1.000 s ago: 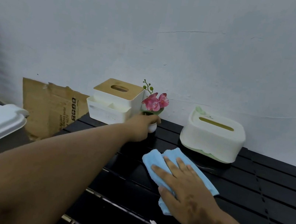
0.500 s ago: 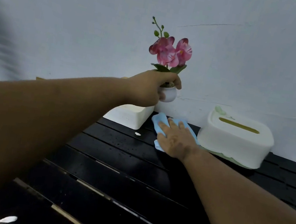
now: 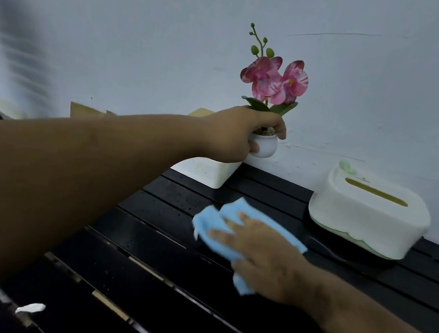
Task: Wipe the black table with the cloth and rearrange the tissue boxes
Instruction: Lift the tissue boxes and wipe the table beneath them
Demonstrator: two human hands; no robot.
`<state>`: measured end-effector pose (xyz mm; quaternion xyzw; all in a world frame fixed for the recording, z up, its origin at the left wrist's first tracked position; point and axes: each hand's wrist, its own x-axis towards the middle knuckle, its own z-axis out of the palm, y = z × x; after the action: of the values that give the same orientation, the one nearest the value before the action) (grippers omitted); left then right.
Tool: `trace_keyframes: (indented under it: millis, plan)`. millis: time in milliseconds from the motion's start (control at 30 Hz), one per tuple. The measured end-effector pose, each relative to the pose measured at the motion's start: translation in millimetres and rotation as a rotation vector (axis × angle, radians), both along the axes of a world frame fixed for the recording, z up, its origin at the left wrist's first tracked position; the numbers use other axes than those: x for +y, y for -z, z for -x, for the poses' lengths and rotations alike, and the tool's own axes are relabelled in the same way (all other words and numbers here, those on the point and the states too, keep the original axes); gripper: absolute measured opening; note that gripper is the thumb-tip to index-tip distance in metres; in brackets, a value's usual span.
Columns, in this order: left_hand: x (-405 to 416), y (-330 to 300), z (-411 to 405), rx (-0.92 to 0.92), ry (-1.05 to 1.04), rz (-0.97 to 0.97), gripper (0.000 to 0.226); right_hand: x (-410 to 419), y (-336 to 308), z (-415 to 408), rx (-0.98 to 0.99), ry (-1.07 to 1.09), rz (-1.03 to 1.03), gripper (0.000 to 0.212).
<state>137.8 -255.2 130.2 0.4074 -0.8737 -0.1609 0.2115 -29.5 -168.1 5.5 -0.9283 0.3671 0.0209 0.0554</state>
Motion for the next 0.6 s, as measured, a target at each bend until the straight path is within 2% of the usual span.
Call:
trace_keyframes:
  millis: [67,100,167,267,367,433,600]
  plan:
    - [1.2,-2.2,-1.3,-0.009,-0.002,-0.006,0.057,36.1,6.9,4.5,-0.041,-0.112,-0.049,0.072]
    - [2.0,-4.0,-2.2,-0.014,-0.005,-0.011,0.057,48.3,11.7,9.1,-0.066,-0.118,-0.106,0.072]
    - [3.2,-7.7,-4.2,-0.03,-0.005,-0.012,0.056,57.2,23.9,17.6,-0.089,-0.154,-0.094,0.069]
    - [1.6,-11.6,-8.8,-0.041,-0.021,-0.007,0.056,53.7,14.3,22.0,-0.091,-0.144,-0.152,0.073]
    - [-1.5,-13.9,-13.2,-0.051,-0.026,0.009,0.056,27.6,0.0,21.2,-0.087,-0.063,-0.009,0.076]
    - [-2.7,-15.7,-15.0,-0.044,-0.026,0.017,0.055,-2.0,-1.2,21.7,-0.069,0.085,0.068,0.07]
    - [-5.4,-14.7,-16.2,-0.03,-0.02,0.022,0.054,-83.0,9.4,18.0,-0.056,0.552,0.116,0.066]
